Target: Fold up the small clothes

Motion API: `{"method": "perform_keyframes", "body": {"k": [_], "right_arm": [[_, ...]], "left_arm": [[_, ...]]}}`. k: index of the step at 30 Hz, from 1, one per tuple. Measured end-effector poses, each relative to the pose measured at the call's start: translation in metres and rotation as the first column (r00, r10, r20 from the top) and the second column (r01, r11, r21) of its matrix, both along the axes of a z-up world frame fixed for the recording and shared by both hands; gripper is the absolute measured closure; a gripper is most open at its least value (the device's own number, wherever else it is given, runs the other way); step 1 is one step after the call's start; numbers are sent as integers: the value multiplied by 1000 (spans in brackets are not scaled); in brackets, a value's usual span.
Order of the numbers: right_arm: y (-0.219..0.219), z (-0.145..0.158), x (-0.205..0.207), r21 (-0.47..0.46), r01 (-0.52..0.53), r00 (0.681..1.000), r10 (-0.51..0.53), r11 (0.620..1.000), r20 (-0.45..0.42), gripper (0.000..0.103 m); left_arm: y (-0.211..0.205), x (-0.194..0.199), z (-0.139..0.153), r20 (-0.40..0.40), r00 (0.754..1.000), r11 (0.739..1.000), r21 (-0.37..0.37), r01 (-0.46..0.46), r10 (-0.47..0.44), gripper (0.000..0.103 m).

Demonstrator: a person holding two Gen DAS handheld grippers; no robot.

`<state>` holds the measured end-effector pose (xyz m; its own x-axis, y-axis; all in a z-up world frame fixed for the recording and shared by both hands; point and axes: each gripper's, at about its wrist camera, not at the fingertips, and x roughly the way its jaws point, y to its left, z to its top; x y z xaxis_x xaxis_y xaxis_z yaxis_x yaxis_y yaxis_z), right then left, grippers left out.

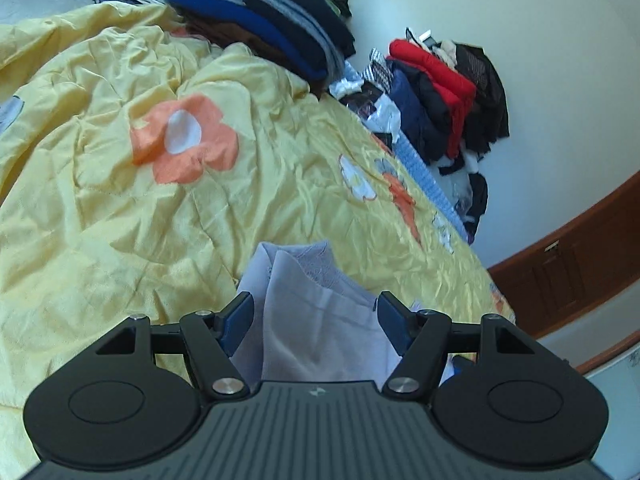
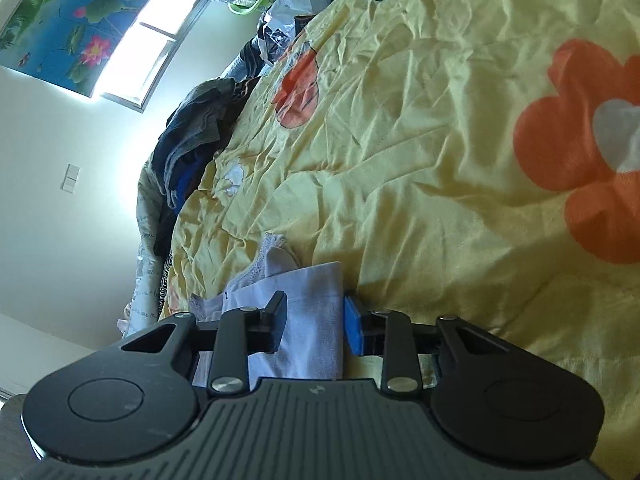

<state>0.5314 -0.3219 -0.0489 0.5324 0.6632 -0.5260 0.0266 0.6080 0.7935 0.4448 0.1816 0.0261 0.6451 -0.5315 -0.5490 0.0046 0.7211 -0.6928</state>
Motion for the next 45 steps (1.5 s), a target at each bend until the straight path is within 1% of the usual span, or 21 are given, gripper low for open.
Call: {"method": "perform_keyframes", "body": {"k": [7, 9, 10, 11, 12, 14, 17, 19, 23, 26, 28, 30, 31, 33, 35, 37, 38, 39, 41, 43, 45], "right_arm": [[-5, -4, -2, 53, 2, 1000, -2, 999, -3, 67], [-5, -4, -2, 41, -1, 1000, 1, 999, 2, 70], [-4, -4, -2, 40, -2, 1000, 2, 999, 3, 71], [-3, -4, -1, 36, -5, 1000, 4, 999, 3, 83], [-2, -5, -1, 32, -4, 1000, 4, 999, 3, 90], [-1, -5, -3, 30, 13, 1000, -13, 999, 9, 96], [1, 3, -10, -3, 23, 998, -23, 1000, 55, 97], [-1, 13, -15, 25, 23, 996, -25, 999, 91, 96], [-3, 34, -14, 89, 15, 988, -28, 996, 155, 96], [5, 32, 4, 90, 28, 988, -41, 996, 147, 97], [14, 21, 20, 20, 37, 992, -39, 999, 117, 97], [20, 4, 30, -13, 61, 995, -60, 998, 75, 96], [21, -2, 31, 5, 66, 996, -67, 998, 64, 96], [18, -2, 26, 42, 92, 995, -94, 995, 45, 88], [10, 10, 15, 70, 114, 989, -120, 991, 84, 84], [4, 29, 2, 48, 119, 982, -124, 992, 144, 77], [5, 38, -3, 42, 106, 978, -112, 993, 176, 75], [8, 45, -7, 49, 84, 977, -92, 995, 195, 71], [25, 48, -5, 81, 2, 983, -17, 997, 183, 69], [51, 41, 6, 69, -64, 987, 53, 996, 150, 68], [71, 27, 18, 25, -75, 993, 72, 997, 98, 67]], "left_arm": [[-10, 11, -5, 6, 999, 999, 12, 41, -41, 36], [-17, 16, -4, 0, 999, 997, 55, 54, -54, 50], [-20, 19, -5, -9, 998, 995, 79, 57, -57, 67], [-23, 20, -5, -12, 998, 993, 100, 64, -63, 88], [-26, 21, -6, -18, 997, 989, 129, 70, -69, 96], [-33, 18, -4, -1, 997, 977, 201, 71, -73, 100], [-36, 6, 6, 57, 996, 969, 241, 52, -68, 101], [-32, -2, 19, 112, 990, 975, 217, 57, -83, 101], [-21, -10, 42, 193, 979, 975, 221, 20, -64, 101], [-13, 3, 34, 149, 989, 970, 243, -23, -14, 101], [-15, 15, 16, 79, 997, 956, 292, -31, 8, 101], [-20, 20, 2, 51, 999, 936, 350, -31, 14, 100], [-21, 18, 0, 54, 998, 936, 349, -38, 20, 100], [-17, 9, 5, 73, 997, 949, 310, -55, 34, 100], [-13, -6, 21, 112, 992, 950, 303, -81, 49, 100], [-16, -28, 44, 206, 974, 930, 330, -160, 95, 99], [-21, -39, 54, 260, 961, 931, 318, -177, 94, 99], [-29, -47, 60, 303, 951, 943, 291, -160, 68, 99], [-56, -50, 58, 301, 953, 958, 284, -52, -37, 96], [-91, -40, 40, 227, 964, 933, 355, 52, -141, 96], [-111, -25, 11, 111, 979, 900, 422, 109, -170, 96]]}}
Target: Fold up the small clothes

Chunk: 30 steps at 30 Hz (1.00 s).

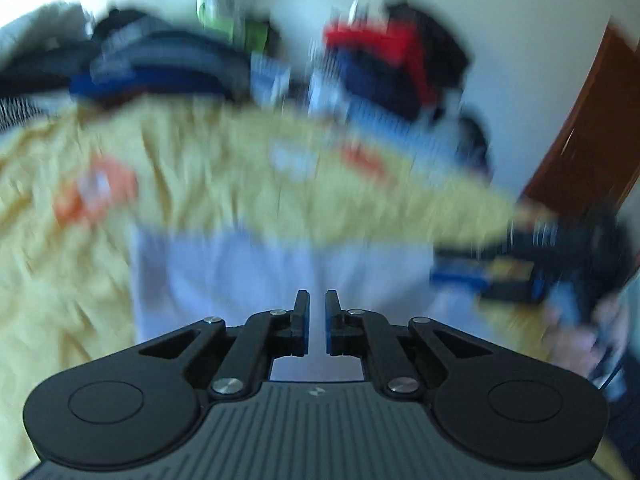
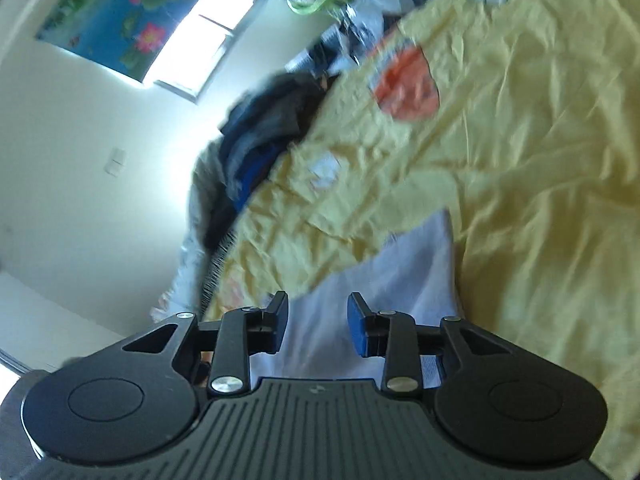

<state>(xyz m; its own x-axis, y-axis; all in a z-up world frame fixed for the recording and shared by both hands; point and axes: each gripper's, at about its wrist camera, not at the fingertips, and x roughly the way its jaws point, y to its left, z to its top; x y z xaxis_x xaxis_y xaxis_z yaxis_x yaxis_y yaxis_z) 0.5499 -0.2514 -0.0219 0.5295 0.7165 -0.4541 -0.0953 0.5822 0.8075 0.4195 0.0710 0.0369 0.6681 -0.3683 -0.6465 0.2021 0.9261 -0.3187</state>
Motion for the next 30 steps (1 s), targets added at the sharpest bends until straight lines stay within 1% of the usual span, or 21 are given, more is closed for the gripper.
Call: {"method": "perform_keyframes", "body": {"k": [1, 2, 3, 4, 5, 6, 7, 9, 10, 11, 12, 13, 14, 17, 20, 22, 23, 25, 27, 28, 30], "right_arm": [[5, -9, 6, -27, 17, 999, -18, 999, -31, 64], [4, -18, 9, -56, 42, 997, -45, 998, -62, 71], [-1, -27, 13, -43, 54, 996, -57, 998, -73, 87], [-9, -35, 13, -17, 81, 993, -82, 997, -91, 96], [-17, -42, 12, -6, 107, 986, -107, 994, -126, 101], [-24, -43, 7, 20, 118, 984, -114, 993, -137, 101], [-29, -38, 1, 12, 131, 982, -128, 991, -139, 98], [-37, -18, -23, 1, 112, 990, -112, 994, -88, 62], [-42, -9, -39, 1, 94, 994, -94, 996, -52, 50], [-47, 0, -58, -2, 80, 996, -80, 997, -26, 35], [-53, 4, -76, -8, 69, 998, -69, 998, -13, 31], [-59, 4, -93, -17, 52, 999, -52, 998, -12, 32], [-65, 2, -108, -20, 33, 999, -33, 999, -27, 33], [-77, -14, -145, 14, -18, 993, 20, 1000, -120, 35], [-77, -25, -169, 59, -50, 983, 59, 997, -173, 35], [-77, -28, -176, 106, -48, 979, 68, 993, -193, 35], [-78, -30, -179, 137, -39, 977, 67, 990, -201, 35], [-79, -34, -181, 189, -9, 973, 52, 982, -226, 36], [-74, -36, -178, 205, 20, 969, 31, 979, -244, 36], [-70, -35, -177, 207, 36, 968, 18, 978, -252, 35], [-58, -34, -174, 202, 50, 965, 5, 978, -261, 37]], "left_arm": [[-1, 8, -15, -53, 998, 1000, 21, -21, 22, 98], [6, 5, -23, -6, 1000, 999, -38, -31, 31, 96], [13, 7, -27, 0, 1000, 997, -69, -27, 27, 96], [22, 10, -28, -22, 999, 993, -115, -33, 30, 96], [30, 12, -27, -66, 997, 985, -163, -57, 47, 96], [36, 9, -22, -104, 992, 980, -182, -87, 68, 96], [41, 0, -13, -110, 989, 978, -177, -115, 97, 96], [52, -31, 6, -57, 990, 971, -193, -139, 131, 94], [60, -49, 13, -40, 990, 964, -224, -144, 138, 89], [69, -71, 17, -32, 986, 949, -268, -167, 164, 78], [78, -94, 17, -32, 978, 926, -317, -205, 206, 70], [82, -113, 15, -35, 971, 903, -362, -232, 235, 51], [85, -132, 11, -50, 965, 878, -405, -256, 259, 40], [86, -172, -8, -127, 946, 823, -467, -322, 297, 40], [87, -194, -26, -217, 903, 764, -481, -430, 371, 40], [91, -200, -41, -288, 871, 694, -525, -492, 399, 39], [94, -203, -47, -295, 865, 657, -563, -501, 406, 39], [97, -201, -50, -329, 838, 592, -597, -542, 435, 37], [98, -193, -55, -356, 815, 528, -629, -570, 456, 35], [96, -189, -54, -367, 805, 512, -630, -584, 466, 35], [91, -177, -54, -380, 811, 516, -632, -579, 445, 34]]}}
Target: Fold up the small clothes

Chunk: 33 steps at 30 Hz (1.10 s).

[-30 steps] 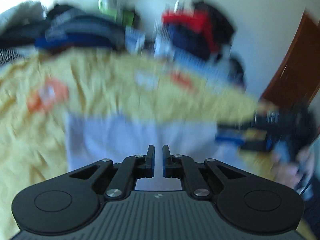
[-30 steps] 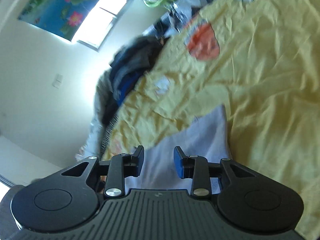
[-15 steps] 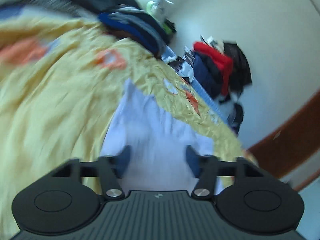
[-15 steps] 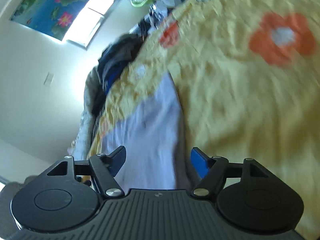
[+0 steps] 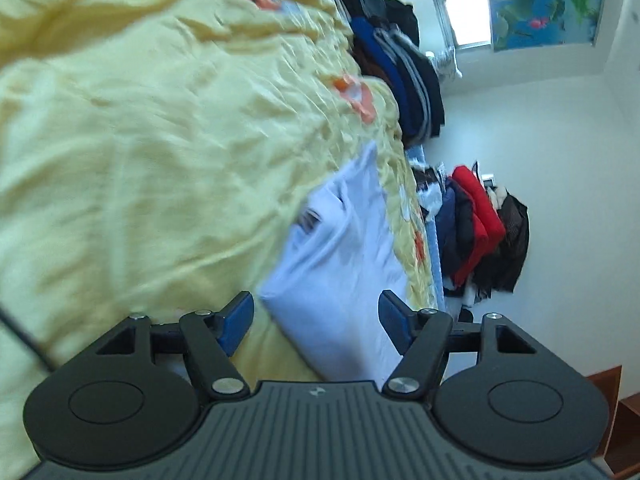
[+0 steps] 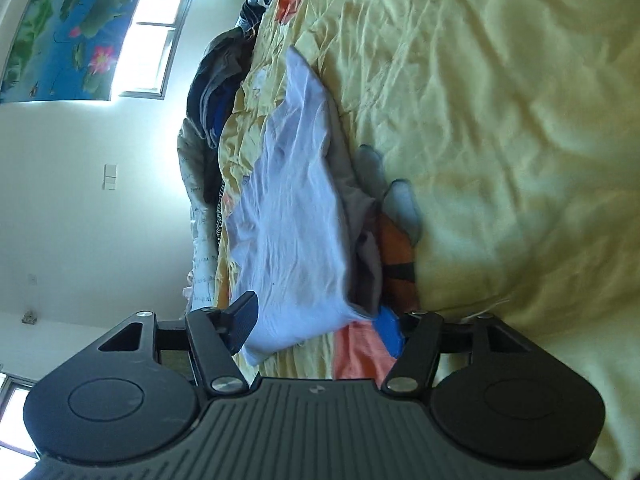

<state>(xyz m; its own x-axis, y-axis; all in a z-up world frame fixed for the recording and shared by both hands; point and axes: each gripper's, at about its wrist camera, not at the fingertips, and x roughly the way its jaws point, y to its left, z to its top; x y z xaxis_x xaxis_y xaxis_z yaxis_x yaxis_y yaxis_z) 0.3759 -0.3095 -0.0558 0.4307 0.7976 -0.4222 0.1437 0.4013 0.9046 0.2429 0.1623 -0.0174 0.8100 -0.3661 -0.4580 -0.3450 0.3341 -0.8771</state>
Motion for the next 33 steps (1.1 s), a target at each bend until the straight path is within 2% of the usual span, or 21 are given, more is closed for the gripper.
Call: {"method": "perform_keyframes", "body": {"k": [2, 4, 5, 6, 7, 11, 15, 18, 23, 26, 28, 31, 32, 33], "right_arm": [[9, 2, -1, -18, 44, 999, -45, 999, -3, 38], [13, 1, -1, -15, 82, 997, -82, 997, -6, 43], [15, -2, 0, -4, 98, 995, -98, 995, -9, 55], [17, -5, 1, 1, 110, 994, -110, 994, -12, 81], [18, -9, 1, 5, 121, 993, -120, 993, -18, 89], [23, -13, -4, -27, 149, 989, -149, 988, 6, 90], [23, 15, -21, -38, 140, 986, -136, 989, 99, 90], [15, 31, -51, 6, 105, 986, -105, 994, 132, 90], [-8, 16, -126, 53, 106, 993, -109, 993, 53, 90], [-15, -4, -168, 70, 137, 990, -136, 988, -23, 90], [-16, -20, -177, 59, 161, 986, -158, 985, -62, 90], [-13, -25, -173, 39, 169, 984, -167, 985, -64, 85], [-14, -17, -171, 5, 165, 986, -165, 986, -36, 76], [-18, -4, -170, -45, 177, 984, -176, 983, 25, 63]], "left_arm": [[-6, 7, 0, -1, 1000, 1000, 3, 13, -13, 36], [-12, 14, 3, -1, 1000, 998, 51, 23, -23, 39], [-14, 17, 3, -6, 1000, 997, 72, 25, -25, 63], [-16, 22, 1, -34, 999, 995, 93, 43, -40, 79], [-17, 27, -2, -66, 996, 991, 109, 75, -68, 89], [-21, 29, 7, -59, 994, 978, 184, 100, -90, 93], [-17, 10, 35, -18, 990, 967, 217, 137, -137, 93], [-15, -21, 49, -3, 986, 959, 231, 163, -167, 93], [-24, -90, 32, -79, 977, 952, 221, 212, -199, 93], [-25, -108, 7, -134, 970, 953, 203, 227, -202, 93], [-22, -109, 1, -102, 976, 961, 182, 207, -191, 91], [-23, -108, 15, -103, 969, 938, 245, 244, -226, 90], [-22, -111, 23, -89, 966, 922, 289, 257, -242, 90], [-21, -116, 34, -65, 964, 898, 353, 264, -258, 90]]}}
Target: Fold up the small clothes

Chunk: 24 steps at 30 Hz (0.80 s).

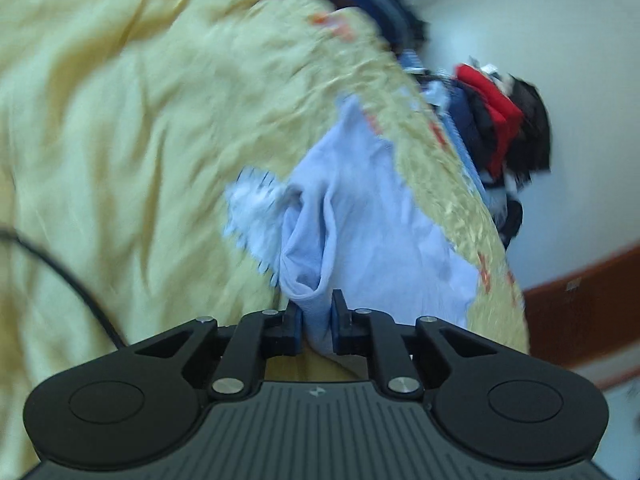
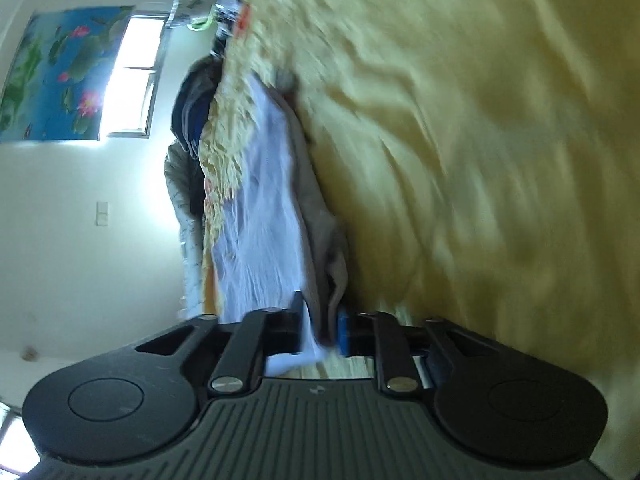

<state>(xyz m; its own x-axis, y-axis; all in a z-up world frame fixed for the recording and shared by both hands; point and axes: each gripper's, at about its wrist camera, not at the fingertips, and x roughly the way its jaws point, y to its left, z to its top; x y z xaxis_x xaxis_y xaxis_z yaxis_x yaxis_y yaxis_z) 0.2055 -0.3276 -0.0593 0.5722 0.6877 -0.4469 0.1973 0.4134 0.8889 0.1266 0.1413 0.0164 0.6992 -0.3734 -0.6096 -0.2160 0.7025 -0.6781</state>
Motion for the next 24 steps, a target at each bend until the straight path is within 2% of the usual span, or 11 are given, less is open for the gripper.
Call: {"method": "perform_keyframes", "body": {"k": [2, 4, 7, 9, 10, 12, 13, 16, 18, 21, 24], "right_arm": [[-11, 31, 0, -126, 58, 989, -40, 990, 141, 50], [-18, 57, 13, -211, 96, 970, -44, 973, 239, 48], [-7, 82, 56, -234, 56, 951, 20, 971, 310, 48], [8, 88, 82, -253, 10, 943, 75, 967, 323, 47], [18, 87, 95, -259, -14, 937, 103, 966, 333, 45], [35, 77, 128, -263, -67, 945, 146, 963, 293, 42], [40, 69, 145, -253, -81, 956, 147, 964, 255, 42], [56, 50, 175, -258, -119, 973, 165, 959, 164, 42], [64, 42, 181, -333, -104, 980, 153, 937, 126, 41], [64, 35, 183, -388, -104, 978, 164, 916, 126, 44], [52, 24, 183, -323, -101, 979, 152, 941, 137, 46]], "left_arm": [[-4, -10, 26, 106, 994, 985, 172, 19, -38, 88], [-14, -9, 50, 213, 973, 946, 323, 17, -90, 86], [-46, 27, 77, 144, 922, 870, 409, 275, -359, 77], [-72, 41, 92, 214, 876, 828, 478, 292, -432, 76], [-84, 48, 96, 281, 844, 811, 523, 264, -456, 69], [-101, 79, 91, 327, 802, 766, 599, 234, -500, 36], [-107, 102, 83, 301, 815, 755, 613, 231, -494, 24], [-108, 166, 40, 134, 894, 750, 605, 268, -428, 27], [-106, 186, 15, 40, 901, 727, 607, 322, -432, 27], [-100, 183, 2, 59, 882, 703, 629, 331, -467, 27], [-87, 186, -2, 90, 887, 743, 588, 320, -453, 27]]}}
